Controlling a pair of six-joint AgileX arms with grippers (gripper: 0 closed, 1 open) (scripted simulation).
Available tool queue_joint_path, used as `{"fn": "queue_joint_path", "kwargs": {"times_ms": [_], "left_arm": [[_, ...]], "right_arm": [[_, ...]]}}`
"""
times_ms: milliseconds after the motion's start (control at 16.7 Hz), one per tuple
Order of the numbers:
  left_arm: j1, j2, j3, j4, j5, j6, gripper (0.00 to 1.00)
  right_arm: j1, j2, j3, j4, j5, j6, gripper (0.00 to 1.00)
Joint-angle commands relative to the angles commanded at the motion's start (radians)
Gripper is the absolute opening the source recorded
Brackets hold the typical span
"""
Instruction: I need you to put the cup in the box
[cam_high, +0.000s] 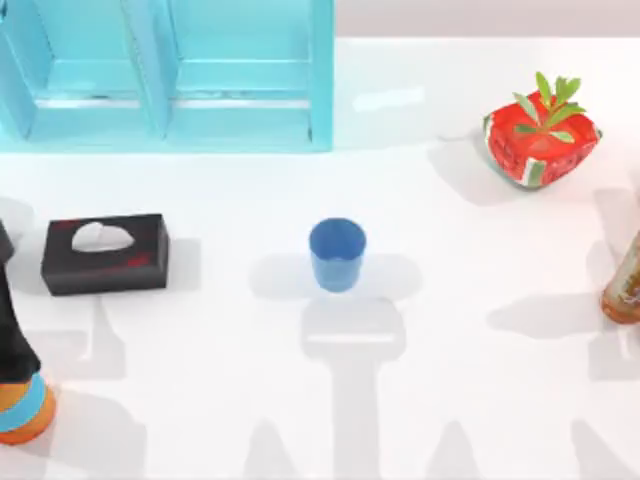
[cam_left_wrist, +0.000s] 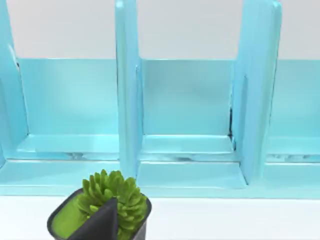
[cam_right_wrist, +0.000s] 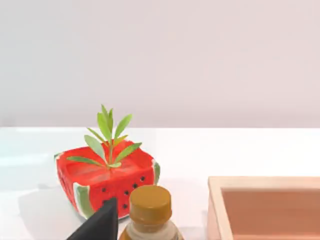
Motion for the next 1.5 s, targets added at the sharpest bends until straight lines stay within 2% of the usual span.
{"fn": "queue_joint_path", "kwargs": {"times_ms": [300, 600, 900, 1500], "left_arm": [[0.000, 0.000, 0.000, 0.000, 0.000, 0.000, 1.00], [0.000, 0.000, 0.000, 0.000, 0.000, 0.000, 1.00], [0.000, 0.000, 0.000, 0.000, 0.000, 0.000, 1.00], [0.000, 0.000, 0.000, 0.000, 0.000, 0.000, 1.00]], "right_arm": [[0.020, 0.057, 0.056, -0.033, 0.005, 0.018, 1.00], [0.113, 0.332, 0.330, -0.193, 0.026, 0.105, 1.00], [0.255, 0.757, 0.758, -0.441, 0.058, 0.241, 1.00], [0.574, 1.744, 1.745, -1.015, 0.118, 0.566, 1.00]]}}
